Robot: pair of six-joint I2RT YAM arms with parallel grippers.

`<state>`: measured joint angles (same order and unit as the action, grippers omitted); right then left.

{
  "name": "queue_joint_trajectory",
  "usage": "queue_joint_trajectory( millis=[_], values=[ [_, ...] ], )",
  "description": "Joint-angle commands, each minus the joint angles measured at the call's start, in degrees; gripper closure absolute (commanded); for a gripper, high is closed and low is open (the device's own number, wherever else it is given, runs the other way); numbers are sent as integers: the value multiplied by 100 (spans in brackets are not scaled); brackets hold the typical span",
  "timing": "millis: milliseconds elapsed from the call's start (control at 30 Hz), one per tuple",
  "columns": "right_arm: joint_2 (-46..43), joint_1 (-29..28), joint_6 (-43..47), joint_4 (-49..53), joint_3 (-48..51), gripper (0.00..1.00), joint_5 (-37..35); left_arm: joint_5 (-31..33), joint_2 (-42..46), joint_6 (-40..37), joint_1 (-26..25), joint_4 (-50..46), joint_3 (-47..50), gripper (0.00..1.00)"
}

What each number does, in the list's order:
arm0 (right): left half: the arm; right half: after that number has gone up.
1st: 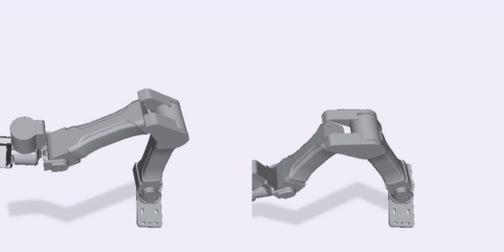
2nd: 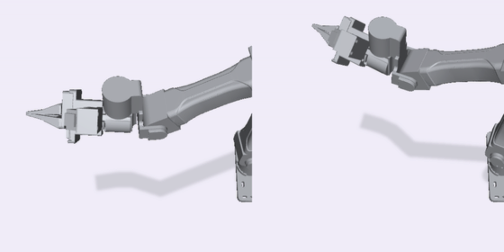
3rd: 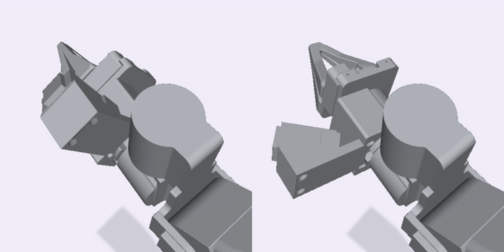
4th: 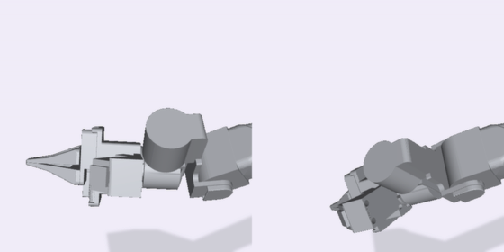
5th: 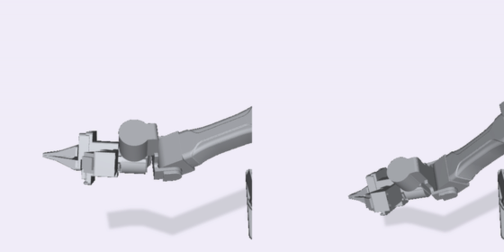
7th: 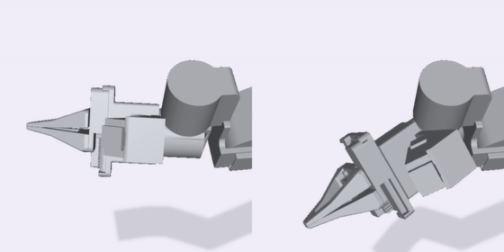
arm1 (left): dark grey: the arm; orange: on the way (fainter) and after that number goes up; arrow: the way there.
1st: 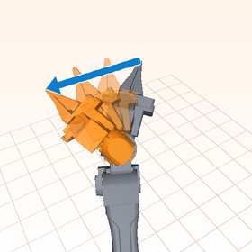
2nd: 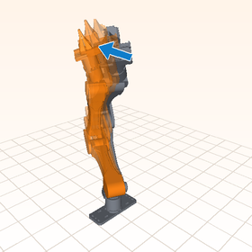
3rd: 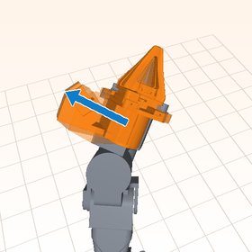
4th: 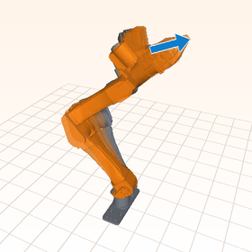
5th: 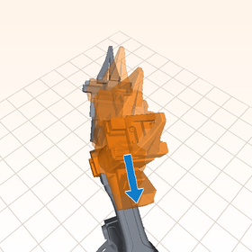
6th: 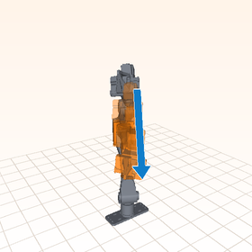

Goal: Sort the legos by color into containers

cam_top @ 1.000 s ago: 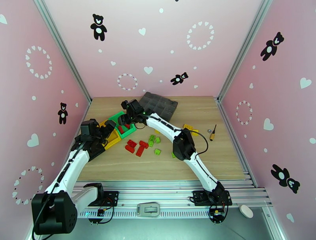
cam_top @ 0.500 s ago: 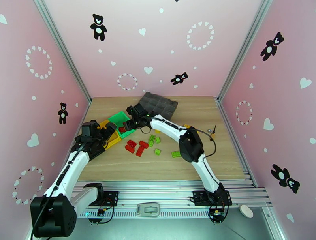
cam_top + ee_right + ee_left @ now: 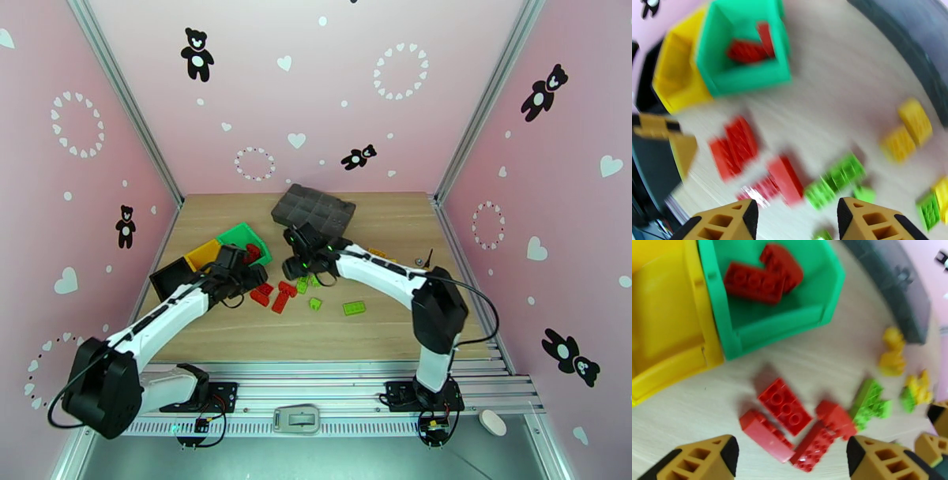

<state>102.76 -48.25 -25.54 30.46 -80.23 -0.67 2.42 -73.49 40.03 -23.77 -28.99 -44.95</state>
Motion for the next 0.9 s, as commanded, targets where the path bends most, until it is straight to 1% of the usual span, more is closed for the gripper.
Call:
queue_joint_trajectory(
  millis=[0, 133, 300, 367, 533, 867],
  values=[
    [-642, 1, -24, 6, 637, 40, -158, 642, -148, -84, -224, -253, 17, 20],
    [-1088, -107, -211, -40, 1294, 38, -136, 810, -290, -48, -554, -227, 152, 18],
    [-1415, -320, -400, -86, 1630, 37, -171, 857, -463, 40, -843, -153, 288, 18],
    [-1443, -381, -451, -84, 1639, 37, -166, 800, -556, 74, -851, -58, 330, 18],
    [-1467, -473, -486, -67, 1589, 37, -179, 718, -800, 101, -863, 115, 324, 24],
    [-1443, -475, -517, -93, 1540, 38, -234, 692, -1377, 36, -858, 259, 188, 30]
  ],
)
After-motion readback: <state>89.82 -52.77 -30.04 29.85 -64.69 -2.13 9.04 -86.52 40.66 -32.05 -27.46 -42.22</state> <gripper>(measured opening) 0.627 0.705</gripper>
